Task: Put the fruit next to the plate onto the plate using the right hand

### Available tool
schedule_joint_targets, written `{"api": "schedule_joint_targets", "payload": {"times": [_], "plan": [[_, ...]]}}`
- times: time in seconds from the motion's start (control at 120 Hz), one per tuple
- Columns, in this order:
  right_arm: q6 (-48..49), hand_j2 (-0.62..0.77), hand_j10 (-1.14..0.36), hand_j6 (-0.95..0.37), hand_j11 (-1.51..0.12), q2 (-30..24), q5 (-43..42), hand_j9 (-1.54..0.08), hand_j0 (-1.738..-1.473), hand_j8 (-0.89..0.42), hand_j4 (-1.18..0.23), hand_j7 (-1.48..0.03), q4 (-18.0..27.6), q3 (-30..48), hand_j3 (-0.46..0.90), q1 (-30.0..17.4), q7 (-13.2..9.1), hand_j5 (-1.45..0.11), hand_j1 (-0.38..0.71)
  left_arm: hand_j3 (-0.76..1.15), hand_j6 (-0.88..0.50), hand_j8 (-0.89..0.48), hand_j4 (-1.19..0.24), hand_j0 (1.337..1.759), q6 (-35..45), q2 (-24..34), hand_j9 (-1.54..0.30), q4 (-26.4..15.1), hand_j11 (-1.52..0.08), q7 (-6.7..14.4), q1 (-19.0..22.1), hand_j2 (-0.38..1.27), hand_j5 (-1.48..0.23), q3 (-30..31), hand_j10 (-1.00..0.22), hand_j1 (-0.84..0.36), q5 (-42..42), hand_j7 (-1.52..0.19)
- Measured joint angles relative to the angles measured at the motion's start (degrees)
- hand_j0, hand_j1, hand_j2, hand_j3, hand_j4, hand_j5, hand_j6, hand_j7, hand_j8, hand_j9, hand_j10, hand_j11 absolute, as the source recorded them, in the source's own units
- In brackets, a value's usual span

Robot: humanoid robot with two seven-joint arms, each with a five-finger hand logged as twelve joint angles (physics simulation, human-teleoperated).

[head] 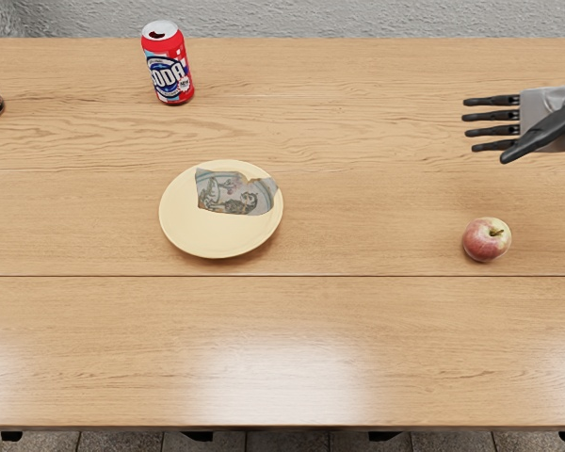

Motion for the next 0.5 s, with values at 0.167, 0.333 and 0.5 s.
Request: {"api": "schedule_joint_targets", "payload": {"times": [0.167, 0.333, 0.5], "plan": [[0.0, 0.00, 0.00, 0.00, 0.00, 0.7, -0.2, 0.00, -1.658, 0.00, 0.00, 0.00, -0.1, -0.1, 0.00, 0.3, 0.0, 0.00, -0.35, 0.00, -0.01, -0.01, -0.01, 1.658, 0.0, 0.0, -0.01, 0.0, -0.01, 0.0, 0.1, 0.00, -0.01, 0.0, -0.01, 0.34, 0.0, -0.01], [0.0, 0.00, 0.00, 0.00, 0.00, 0.8, -6.7, 0.00, -1.658, 0.00, 0.00, 0.00, 0.1, -0.4, 0.00, 1.6, 0.0, 0.00, -0.35, 0.00, -0.01, -0.01, -0.01, 1.658, 0.0, 0.0, -0.01, 0.0, -0.01, 0.0, 0.1, 0.00, -0.01, 0.0, -0.01, 0.34, 0.1, -0.01], [0.0, 0.00, 0.00, 0.00, 0.00, 1.5, -18.9, 0.00, -1.658, 0.00, 0.00, 0.00, 5.1, -0.7, 0.00, 2.1, 0.0, 0.00, -0.35, 0.00, -0.01, -0.01, -0.01, 1.658, 0.0, 0.0, -0.01, 0.0, -0.01, 0.0, 0.1, 0.00, -0.01, 0.1, -0.01, 0.34, 0.1, -0.01]]}}
